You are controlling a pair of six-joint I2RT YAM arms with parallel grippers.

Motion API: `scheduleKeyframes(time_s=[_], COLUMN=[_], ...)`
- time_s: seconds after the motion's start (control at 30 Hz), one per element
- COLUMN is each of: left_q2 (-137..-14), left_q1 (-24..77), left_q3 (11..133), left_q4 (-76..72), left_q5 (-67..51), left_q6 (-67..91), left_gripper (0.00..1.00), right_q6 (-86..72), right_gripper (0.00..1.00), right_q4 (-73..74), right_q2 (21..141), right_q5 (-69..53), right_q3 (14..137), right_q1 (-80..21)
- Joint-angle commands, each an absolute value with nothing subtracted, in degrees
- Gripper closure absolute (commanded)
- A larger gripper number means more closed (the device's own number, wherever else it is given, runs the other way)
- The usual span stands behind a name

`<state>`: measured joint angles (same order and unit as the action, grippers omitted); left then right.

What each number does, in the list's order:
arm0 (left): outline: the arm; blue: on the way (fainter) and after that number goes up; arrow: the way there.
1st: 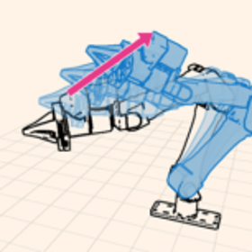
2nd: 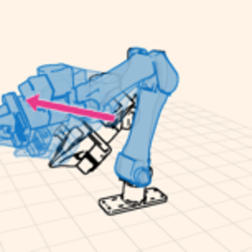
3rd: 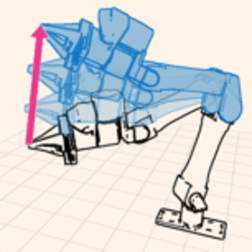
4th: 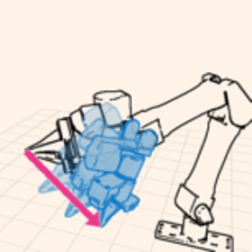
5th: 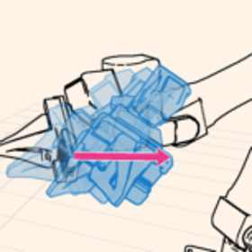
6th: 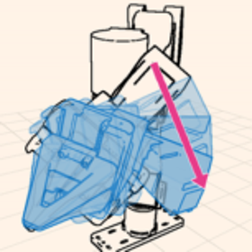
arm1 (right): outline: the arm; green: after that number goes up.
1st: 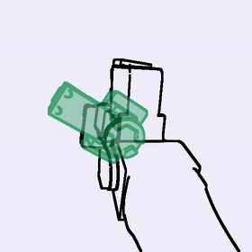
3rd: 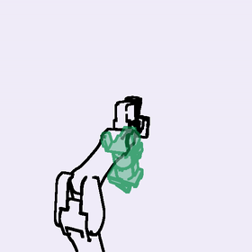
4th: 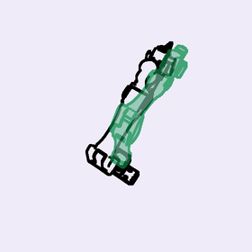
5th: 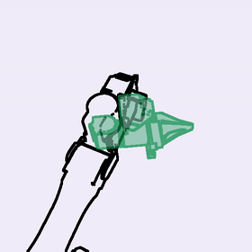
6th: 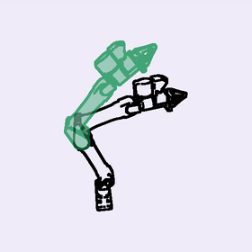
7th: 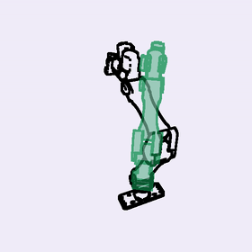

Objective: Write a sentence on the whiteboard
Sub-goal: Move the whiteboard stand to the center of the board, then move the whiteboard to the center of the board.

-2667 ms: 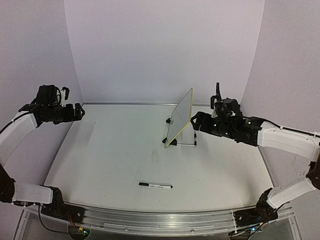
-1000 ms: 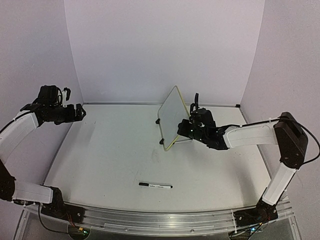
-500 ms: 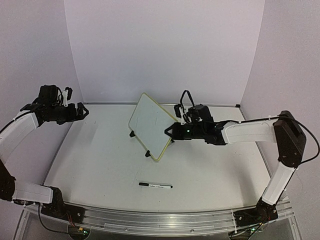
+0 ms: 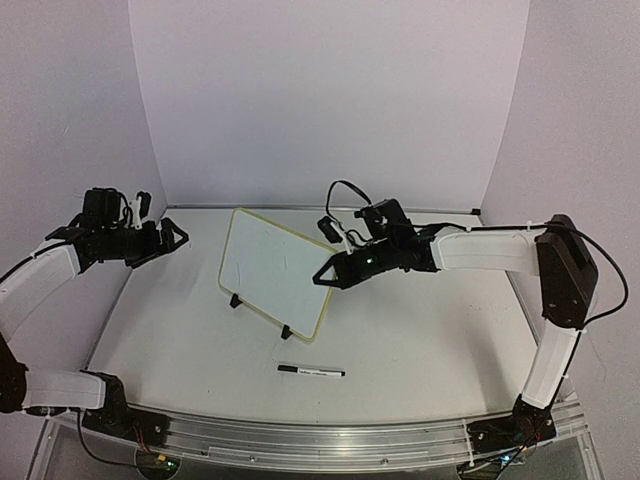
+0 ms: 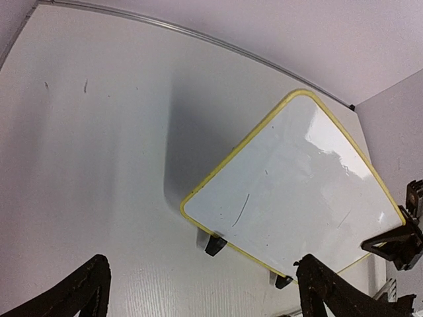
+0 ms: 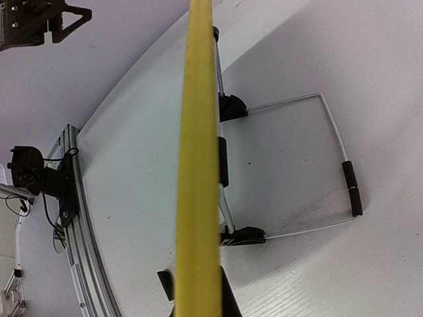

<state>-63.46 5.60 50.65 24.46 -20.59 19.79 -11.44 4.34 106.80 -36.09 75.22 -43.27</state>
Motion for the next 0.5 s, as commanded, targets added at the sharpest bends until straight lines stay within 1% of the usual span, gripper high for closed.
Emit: scheduleKeyframes(time_s=[0.0, 0.03, 0.07, 0.1, 0.2, 0.27, 0.33, 0.4, 0.47], left_q2=[-62.43, -62.25, -61.92, -61.7, -61.25, -61.59, -62.66, -64.02, -65.84], left_q1=[13.94, 15.65, 17.69, 18.72, 19.51, 19.53, 19.59, 19.6, 19.77], left_q3=[45.45, 43.65, 41.38, 39.57, 33.74, 30.9, 29.06, 27.67, 26.89], left_q4=[18.57, 16.75, 14.98, 12.26, 6.12, 2.4, -1.64, -5.22, -7.81], left_q5=[-13.22, -10.75, -9.36, -8.52, -7.98, -9.67, -12.72, -16.01, -17.78], left_q6=[24.05, 24.63, 25.18, 25.24, 24.21, 22.47, 20.78, 19.53, 18.25], left_gripper=[0.04, 0.05, 0.05, 0.06, 0.07, 0.07, 0.07, 0.06, 0.06], right_q6=[-7.35, -7.34, -7.3, -7.31, -7.28, -7.12, -7.11, -7.36, -8.19], right_gripper=[1.0, 0.99, 0.91, 0.85, 0.73, 0.66, 0.54, 0.46, 0.32], right_q4=[12.74, 12.82, 12.8, 12.71, 12.55, 12.4, 12.19, 11.47, 9.71], right_q2=[106.42, 106.19, 105.87, 105.72, 105.33, 104.97, 104.33, 102.96, 100.7], right_q5=[-38.81, -37.96, -37.35, -37.04, -35.83, -34.64, -33.42, -31.56, -28.82], right_q3=[77.8, 77.79, 77.78, 77.84, 78.17, 78.13, 77.81, 76.95, 74.79], right_q1=[-43.46, -43.45, -43.45, -43.46, -43.49, -43.5, -43.51, -43.46, -43.46])
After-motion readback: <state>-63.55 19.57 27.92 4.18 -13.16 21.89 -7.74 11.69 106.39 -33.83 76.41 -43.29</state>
